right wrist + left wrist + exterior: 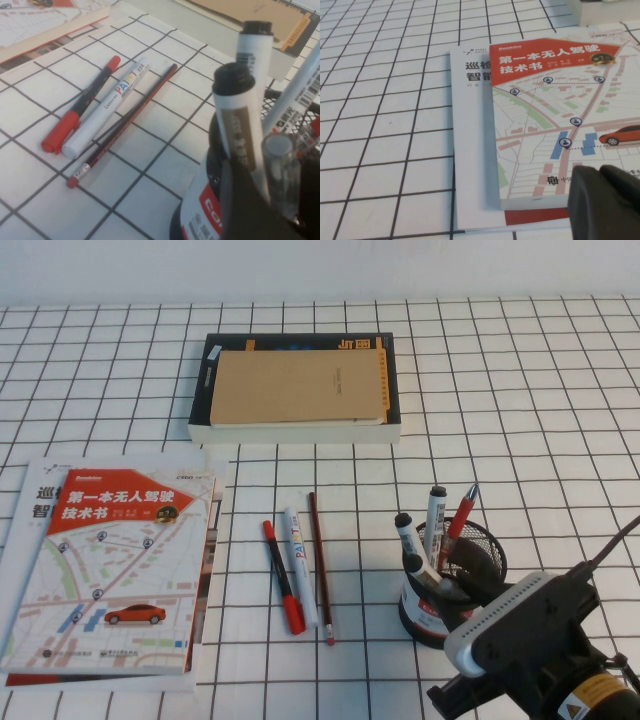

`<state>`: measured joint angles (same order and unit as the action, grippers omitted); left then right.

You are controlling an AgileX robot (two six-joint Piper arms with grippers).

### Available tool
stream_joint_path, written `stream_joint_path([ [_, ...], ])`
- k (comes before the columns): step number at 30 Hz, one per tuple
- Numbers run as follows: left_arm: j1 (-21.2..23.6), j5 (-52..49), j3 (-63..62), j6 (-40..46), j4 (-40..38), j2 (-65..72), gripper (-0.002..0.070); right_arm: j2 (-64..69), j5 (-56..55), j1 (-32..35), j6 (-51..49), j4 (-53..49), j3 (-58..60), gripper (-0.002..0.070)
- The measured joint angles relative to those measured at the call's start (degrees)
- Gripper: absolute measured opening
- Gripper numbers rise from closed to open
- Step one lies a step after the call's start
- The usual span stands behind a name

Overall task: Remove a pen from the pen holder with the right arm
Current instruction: 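Take a marker out of the pen holder and lay it on the table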

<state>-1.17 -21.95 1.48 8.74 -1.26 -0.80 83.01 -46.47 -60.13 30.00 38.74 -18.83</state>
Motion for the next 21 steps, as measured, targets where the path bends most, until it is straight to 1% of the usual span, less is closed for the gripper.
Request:
stream_joint_path([
  [4,0.00,0.00,0.00,0.00,0.00,0.00,-0.0004,0.03,0.00,0.00,0.00,0.10,-0.50,0.0197],
  [16,0.00,0.00,0.00,0.00,0.00,0.00,-0.0004,0.11,-1.64,0.00,0.45,0.22,-0.77,0.0085],
  [21,0.00,0.00,0.00,0.00,0.00,0.00,-0.0004,0.11,-1.89,0.00,0.45,0.31,-0.90,0.0081],
])
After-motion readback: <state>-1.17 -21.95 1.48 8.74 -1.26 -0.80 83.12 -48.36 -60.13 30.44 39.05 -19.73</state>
